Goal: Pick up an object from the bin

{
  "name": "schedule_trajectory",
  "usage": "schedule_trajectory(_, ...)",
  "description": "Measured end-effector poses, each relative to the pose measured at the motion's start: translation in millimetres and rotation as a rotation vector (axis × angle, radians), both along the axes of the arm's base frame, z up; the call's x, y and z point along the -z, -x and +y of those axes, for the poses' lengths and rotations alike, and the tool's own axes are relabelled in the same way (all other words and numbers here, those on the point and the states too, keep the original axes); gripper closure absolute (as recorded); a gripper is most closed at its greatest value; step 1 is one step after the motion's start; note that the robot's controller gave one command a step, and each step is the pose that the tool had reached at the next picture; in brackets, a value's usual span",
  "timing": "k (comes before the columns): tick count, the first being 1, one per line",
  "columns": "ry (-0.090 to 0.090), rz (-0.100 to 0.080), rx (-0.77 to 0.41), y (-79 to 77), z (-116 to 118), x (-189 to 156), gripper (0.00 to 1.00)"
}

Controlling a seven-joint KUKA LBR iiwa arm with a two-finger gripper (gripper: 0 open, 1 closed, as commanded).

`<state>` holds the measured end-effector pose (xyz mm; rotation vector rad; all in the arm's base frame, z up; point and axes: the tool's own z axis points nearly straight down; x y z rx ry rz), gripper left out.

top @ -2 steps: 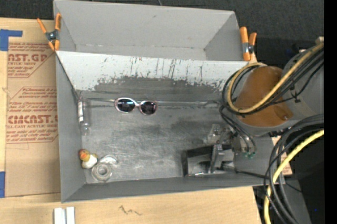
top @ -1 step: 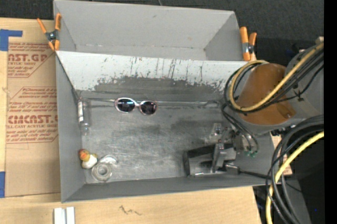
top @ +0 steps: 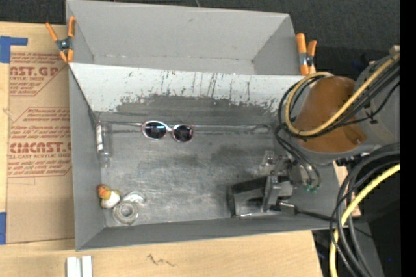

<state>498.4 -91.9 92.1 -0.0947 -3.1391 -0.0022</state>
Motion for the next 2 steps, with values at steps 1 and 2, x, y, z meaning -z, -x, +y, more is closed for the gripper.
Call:
schedule_trajectory(1,0.0,0.001,0.0,0.6,0.2,-5.7,1.0)
schedule_trajectory(2,0.0,0.004,0.0,1.4,0.5,-14.9,1.0)
